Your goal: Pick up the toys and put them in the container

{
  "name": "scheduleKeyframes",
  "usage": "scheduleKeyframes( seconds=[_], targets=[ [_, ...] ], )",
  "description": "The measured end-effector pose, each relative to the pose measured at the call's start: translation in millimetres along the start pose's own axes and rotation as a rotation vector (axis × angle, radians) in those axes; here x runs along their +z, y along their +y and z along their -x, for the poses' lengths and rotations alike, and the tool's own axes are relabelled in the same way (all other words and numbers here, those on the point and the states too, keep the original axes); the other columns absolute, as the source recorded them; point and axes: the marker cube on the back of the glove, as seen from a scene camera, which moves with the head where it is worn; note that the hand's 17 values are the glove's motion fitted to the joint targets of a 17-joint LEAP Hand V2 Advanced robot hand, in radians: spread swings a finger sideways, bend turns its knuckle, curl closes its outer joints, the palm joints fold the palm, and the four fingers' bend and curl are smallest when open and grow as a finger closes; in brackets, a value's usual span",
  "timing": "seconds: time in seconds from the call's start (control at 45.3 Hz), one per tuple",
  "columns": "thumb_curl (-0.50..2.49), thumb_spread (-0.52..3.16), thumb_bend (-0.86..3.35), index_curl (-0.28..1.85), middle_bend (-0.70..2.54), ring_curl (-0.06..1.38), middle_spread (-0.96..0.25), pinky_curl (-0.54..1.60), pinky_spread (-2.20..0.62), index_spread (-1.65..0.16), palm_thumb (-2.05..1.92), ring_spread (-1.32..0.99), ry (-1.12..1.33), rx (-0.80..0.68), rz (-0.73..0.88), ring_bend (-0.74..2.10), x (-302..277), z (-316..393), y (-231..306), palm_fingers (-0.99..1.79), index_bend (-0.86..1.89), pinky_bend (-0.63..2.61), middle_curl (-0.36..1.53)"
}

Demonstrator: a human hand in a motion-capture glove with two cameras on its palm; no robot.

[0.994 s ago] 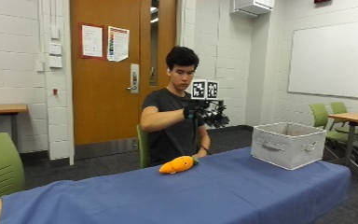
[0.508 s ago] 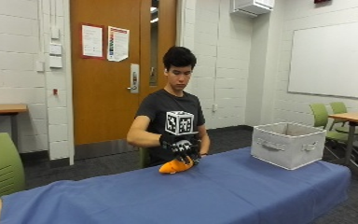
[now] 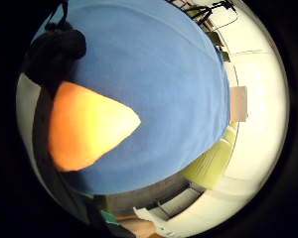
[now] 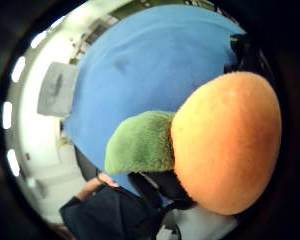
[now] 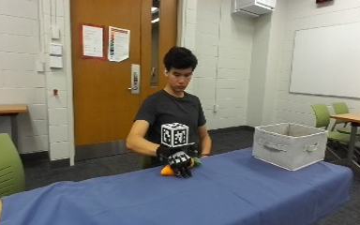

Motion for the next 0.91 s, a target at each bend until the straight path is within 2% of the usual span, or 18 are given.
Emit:
scheduleKeyframes(
  seconds=[0.11,0.221,0.376,0.442,0.464,0.486,0.552,0.685,0.906],
  targets=[
    [0.18,0.91,-0.04,0.74,0.26,0.20,-0.15,0.23,-0.14,-0.36,-0.04,-0.31,-0.045,-0.011,-0.023,0.70,-5,1,0,0.51,0.87,0.62,0.44],
    [0.23,1.07,0.09,0.80,0.37,0.22,-0.20,0.22,-0.18,-0.34,0.18,-0.36,-0.079,-0.028,-0.035,0.78,-17,2,-2,0.68,0.92,0.55,0.47],
    [0.32,1.20,0.26,0.84,0.46,0.27,-0.29,0.27,-0.29,-0.33,0.47,-0.44,-0.044,-0.037,-0.038,0.94,-33,7,-11,0.95,0.78,0.68,0.50],
    [0.37,1.13,0.27,0.86,0.49,0.30,-0.33,0.30,-0.37,-0.33,0.54,-0.45,-0.028,-0.036,-0.036,1.00,-44,11,-16,1.08,0.65,0.78,0.51],
    [0.37,1.15,0.27,0.87,0.47,0.29,-0.34,0.30,-0.36,-0.33,0.53,-0.45,-0.024,-0.038,-0.038,0.97,-48,13,-19,1.00,0.66,0.77,0.51],
    [0.40,1.09,0.28,0.88,0.51,0.34,-0.35,0.32,-0.40,-0.33,0.57,-0.44,-0.020,-0.041,-0.040,1.06,-54,16,-21,1.11,0.61,0.80,0.53],
    [0.44,1.02,0.27,0.91,0.60,0.36,-0.37,0.33,-0.43,-0.33,0.60,-0.43,-0.007,-0.048,-0.062,1.12,-73,22,-32,1.17,0.51,0.80,0.56],
    [0.51,0.91,0.26,0.98,0.79,0.42,-0.39,0.36,-0.46,-0.35,0.63,-0.41,0.006,-0.063,-0.118,1.22,-116,35,-56,1.22,0.40,0.82,0.63],
    [0.61,0.80,0.25,1.13,0.93,0.47,-0.38,0.39,-0.48,-0.38,0.65,-0.39,-0.002,-0.102,-0.197,1.31,-198,83,-93,1.18,0.30,0.85,0.70]
  ],
)
